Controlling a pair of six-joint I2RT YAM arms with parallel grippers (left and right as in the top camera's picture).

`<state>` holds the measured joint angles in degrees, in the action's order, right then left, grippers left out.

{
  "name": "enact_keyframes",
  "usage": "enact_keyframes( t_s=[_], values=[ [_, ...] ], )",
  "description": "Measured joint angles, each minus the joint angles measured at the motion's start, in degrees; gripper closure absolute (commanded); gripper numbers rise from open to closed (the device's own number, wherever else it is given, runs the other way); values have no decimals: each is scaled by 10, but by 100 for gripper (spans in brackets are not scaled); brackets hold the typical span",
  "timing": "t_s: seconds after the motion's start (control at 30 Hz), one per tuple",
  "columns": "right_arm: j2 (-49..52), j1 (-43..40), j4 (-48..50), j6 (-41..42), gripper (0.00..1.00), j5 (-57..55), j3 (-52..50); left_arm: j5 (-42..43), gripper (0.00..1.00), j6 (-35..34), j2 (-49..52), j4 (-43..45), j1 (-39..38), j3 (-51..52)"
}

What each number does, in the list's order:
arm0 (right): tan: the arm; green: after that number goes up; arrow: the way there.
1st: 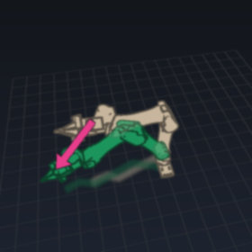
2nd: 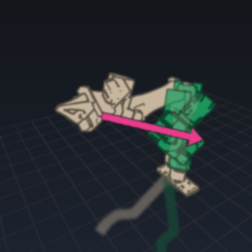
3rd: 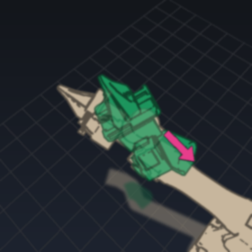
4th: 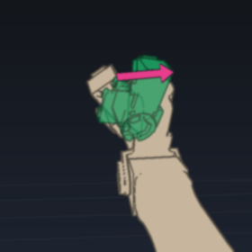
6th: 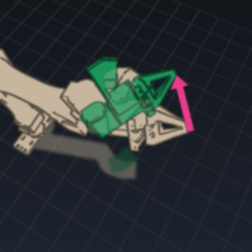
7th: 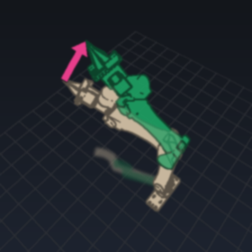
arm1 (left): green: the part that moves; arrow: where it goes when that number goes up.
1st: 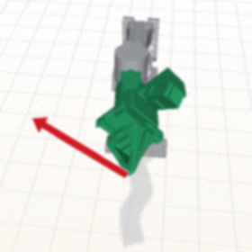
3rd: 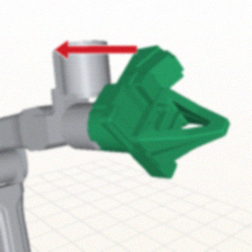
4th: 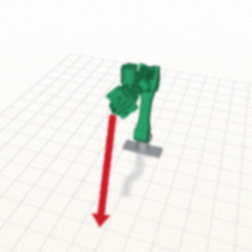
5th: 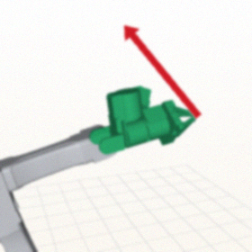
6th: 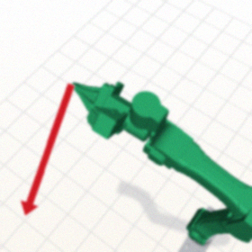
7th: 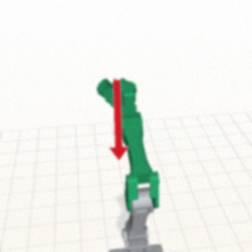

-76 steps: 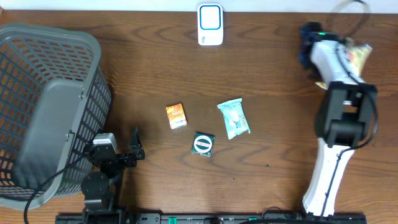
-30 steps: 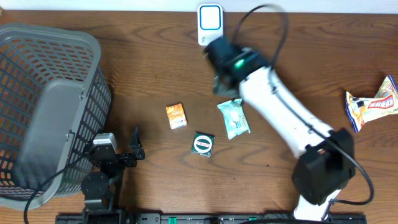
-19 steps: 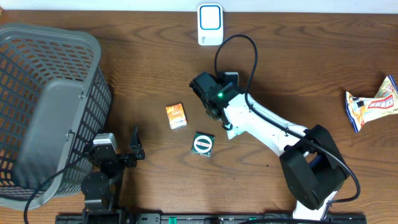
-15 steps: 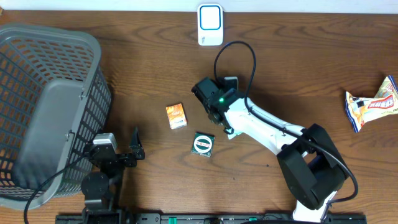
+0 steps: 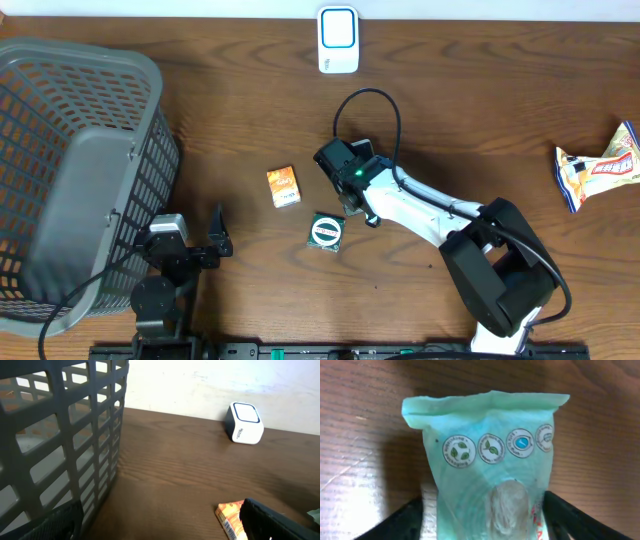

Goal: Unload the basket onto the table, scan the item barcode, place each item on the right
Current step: 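Move the right gripper over the mint-green wipes pack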

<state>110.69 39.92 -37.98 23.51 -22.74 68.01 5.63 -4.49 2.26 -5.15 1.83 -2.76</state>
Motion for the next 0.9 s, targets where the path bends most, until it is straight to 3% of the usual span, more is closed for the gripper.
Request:
enact_keyframes(
  t_s=[0.07,0.23,0.53,0.73,0.9],
  values=[
    [6,0,6,-8,43,-5,2,0,2,0,0,0,0,0],
    [35,1,7,-17,47,-46,23,0,2,0,0,0,0,0],
    [55,2,-28,-6,68,-88,39,0,2,0,0,0,0,0],
    [62,-4,-64,-3,99,-95,46,0,2,0,0,0,0,0],
    [75,-20,-146,-32,99,-25,106,0,2,0,0,0,0,0]
  ],
)
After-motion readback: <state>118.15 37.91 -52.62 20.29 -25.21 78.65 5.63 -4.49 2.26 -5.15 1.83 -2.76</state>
